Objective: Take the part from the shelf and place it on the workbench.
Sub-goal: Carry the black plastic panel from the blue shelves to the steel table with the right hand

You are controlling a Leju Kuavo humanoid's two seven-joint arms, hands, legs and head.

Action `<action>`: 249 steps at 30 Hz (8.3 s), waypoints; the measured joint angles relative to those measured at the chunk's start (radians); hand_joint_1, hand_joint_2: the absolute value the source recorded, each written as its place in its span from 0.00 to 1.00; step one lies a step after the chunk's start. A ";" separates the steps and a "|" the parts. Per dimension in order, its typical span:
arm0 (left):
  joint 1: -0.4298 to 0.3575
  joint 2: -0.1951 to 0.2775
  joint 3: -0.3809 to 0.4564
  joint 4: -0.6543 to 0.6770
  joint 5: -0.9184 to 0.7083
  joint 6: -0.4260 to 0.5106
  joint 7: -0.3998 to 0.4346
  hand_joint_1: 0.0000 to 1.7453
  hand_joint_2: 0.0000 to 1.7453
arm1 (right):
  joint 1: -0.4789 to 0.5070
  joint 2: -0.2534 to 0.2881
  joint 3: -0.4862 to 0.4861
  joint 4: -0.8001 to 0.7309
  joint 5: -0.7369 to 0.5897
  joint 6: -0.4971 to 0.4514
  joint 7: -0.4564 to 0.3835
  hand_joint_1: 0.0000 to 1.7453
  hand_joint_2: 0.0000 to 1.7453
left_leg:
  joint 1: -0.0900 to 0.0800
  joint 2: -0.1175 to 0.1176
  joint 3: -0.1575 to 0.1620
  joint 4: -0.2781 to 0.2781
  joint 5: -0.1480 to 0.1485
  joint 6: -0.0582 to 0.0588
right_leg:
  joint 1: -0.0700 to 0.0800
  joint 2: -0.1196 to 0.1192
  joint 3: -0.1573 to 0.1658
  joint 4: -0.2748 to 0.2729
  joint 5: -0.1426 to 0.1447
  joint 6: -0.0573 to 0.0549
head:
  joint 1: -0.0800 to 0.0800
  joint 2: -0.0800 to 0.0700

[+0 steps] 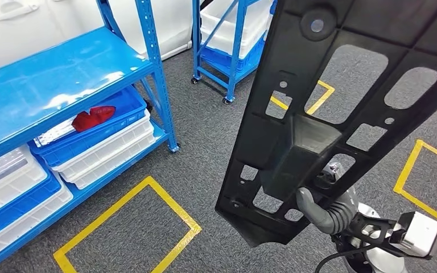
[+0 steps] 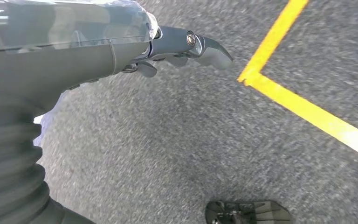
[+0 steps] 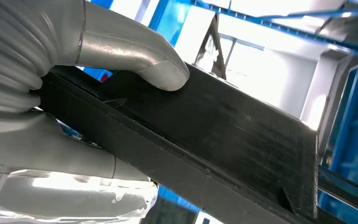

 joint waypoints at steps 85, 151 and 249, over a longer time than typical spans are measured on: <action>-0.006 0.044 0.005 0.000 0.014 0.033 0.003 0.00 1.00 | -0.077 0.000 -0.197 0.211 0.026 0.022 -0.011 0.98 1.00 | 0.004 -0.087 -0.008 -0.030 0.033 -0.006 | 0.004 0.091 0.032 -0.099 0.017 -0.004 | 0.000 0.000; 0.005 0.059 0.009 0.000 0.003 0.029 0.040 0.00 1.00 | 0.051 0.067 -0.013 0.050 0.082 -0.034 -0.020 0.98 1.00 | 0.010 -0.052 0.002 -0.023 0.009 -0.006 | -0.003 0.035 -0.050 0.081 -0.076 0.013 | 0.000 0.000; 0.000 0.003 0.005 0.000 0.010 0.021 0.005 0.00 1.00 | 0.037 0.020 -0.139 0.101 0.075 -0.032 -0.025 0.98 1.00 | 0.002 -0.050 -0.001 -0.016 0.007 -0.009 | -0.011 0.009 0.074 -0.129 0.029 0.019 | 0.000 0.000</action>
